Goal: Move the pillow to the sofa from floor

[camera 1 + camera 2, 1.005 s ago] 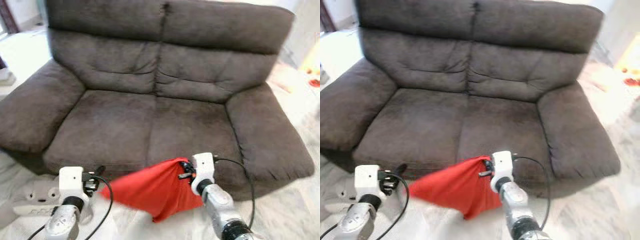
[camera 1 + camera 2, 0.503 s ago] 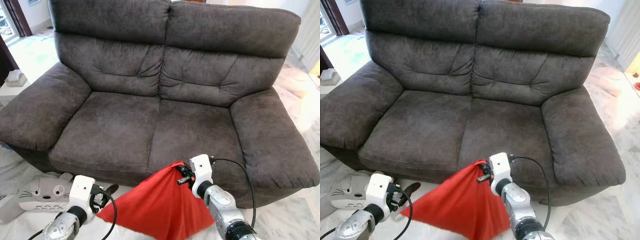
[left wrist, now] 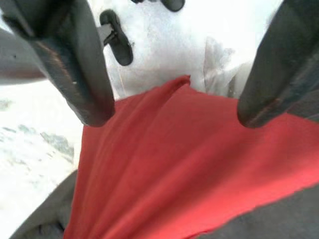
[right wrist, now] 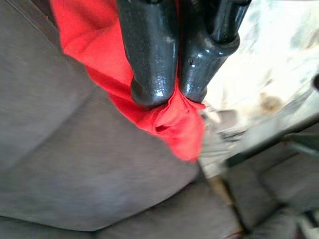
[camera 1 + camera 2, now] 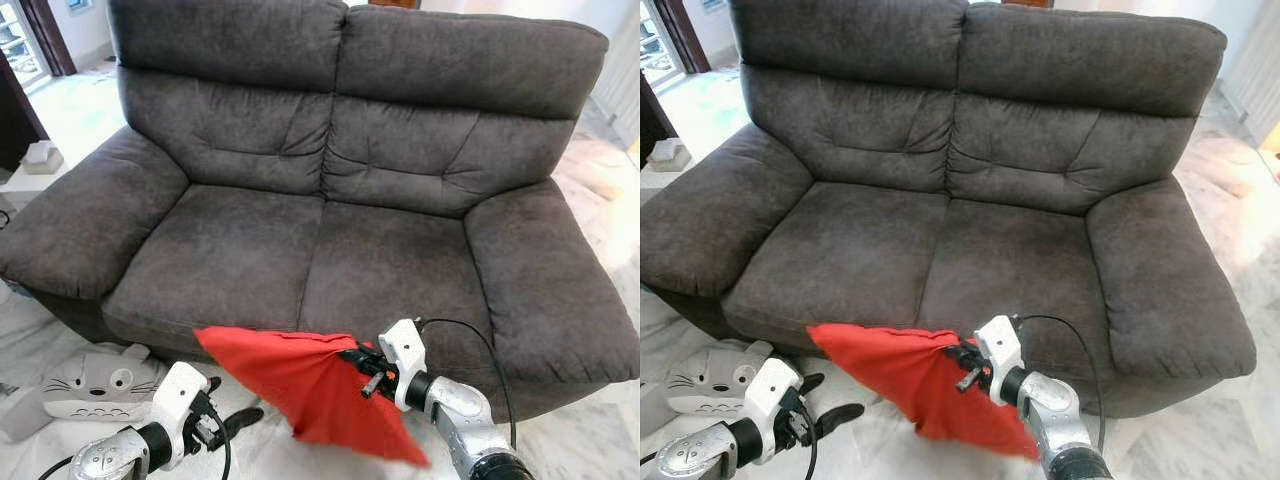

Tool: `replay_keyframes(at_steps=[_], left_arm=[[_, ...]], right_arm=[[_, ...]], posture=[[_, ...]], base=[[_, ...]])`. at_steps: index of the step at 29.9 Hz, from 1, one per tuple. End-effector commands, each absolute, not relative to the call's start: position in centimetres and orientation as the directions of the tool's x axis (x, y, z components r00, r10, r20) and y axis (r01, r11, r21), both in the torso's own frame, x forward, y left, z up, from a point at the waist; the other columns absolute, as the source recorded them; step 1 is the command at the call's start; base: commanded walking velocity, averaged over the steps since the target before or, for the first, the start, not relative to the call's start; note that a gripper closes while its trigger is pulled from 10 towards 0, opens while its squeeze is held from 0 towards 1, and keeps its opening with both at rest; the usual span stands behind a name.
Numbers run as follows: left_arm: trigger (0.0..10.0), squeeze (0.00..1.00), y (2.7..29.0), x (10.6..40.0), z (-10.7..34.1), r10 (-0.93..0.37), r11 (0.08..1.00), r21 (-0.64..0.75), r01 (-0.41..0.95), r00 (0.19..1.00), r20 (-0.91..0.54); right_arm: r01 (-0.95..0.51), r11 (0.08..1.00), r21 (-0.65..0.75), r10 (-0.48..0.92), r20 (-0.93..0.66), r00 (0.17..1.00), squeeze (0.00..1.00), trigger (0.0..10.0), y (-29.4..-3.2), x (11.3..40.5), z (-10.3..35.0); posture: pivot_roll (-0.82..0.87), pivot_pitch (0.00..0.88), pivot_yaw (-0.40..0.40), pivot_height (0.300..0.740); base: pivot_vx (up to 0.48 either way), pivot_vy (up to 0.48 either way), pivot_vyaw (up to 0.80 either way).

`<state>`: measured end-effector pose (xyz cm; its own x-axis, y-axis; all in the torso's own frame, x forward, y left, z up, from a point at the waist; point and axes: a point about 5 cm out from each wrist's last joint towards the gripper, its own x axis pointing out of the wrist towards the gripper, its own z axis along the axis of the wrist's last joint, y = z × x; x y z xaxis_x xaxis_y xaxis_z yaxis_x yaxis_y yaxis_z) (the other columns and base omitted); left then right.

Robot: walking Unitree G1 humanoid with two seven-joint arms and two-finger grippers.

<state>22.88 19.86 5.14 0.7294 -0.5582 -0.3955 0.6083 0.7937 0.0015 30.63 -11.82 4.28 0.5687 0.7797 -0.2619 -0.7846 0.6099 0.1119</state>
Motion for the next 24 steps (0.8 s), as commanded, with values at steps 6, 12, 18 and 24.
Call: replay_keyframes(at_steps=[6, 12, 18, 24], left_arm=[[10.0, 1.00, 19.6, 22.9, 5.9, -0.603, 0.749, 0.001, 0.663, 0.682, -0.414], [10.0, 1.00, 19.7, 23.5, 7.2, -0.623, 0.736, 0.005, 0.677, 0.681, -0.384], [10.0, 1.00, 19.9, 23.4, 7.9, -0.666, 0.693, -0.020, 0.721, 0.629, -0.402], [10.0, 1.00, 20.1, 23.0, 7.7, -0.699, 0.642, -0.052, 0.765, 0.556, -0.451]], right_arm=[[-0.877, 0.472, 0.086, 0.869, -0.209, 0.448, 0.00, 10.0, -11.1, 30.4, 5.8], [-0.923, 0.365, 0.119, 0.915, -0.229, 0.332, 0.00, 10.0, -11.4, 29.3, 5.9], [-0.956, 0.262, 0.136, 0.936, -0.279, 0.217, 0.00, 10.0, -12.1, 28.2, 6.0], [-0.970, 0.206, 0.131, 0.939, -0.304, 0.159, 0.00, 10.0, -12.6, 27.6, 6.5]], posture=[[0.20, 0.093, -0.033, 0.740], [0.20, 0.102, -0.030, 0.740], [0.19, 0.105, -0.029, 0.740], [0.19, 0.103, -0.030, 0.740]], base=[[0.000, 0.000, 0.00], [0.000, 0.000, 0.00], [0.000, 0.000, 0.00], [0.000, 0.000, 0.00]])
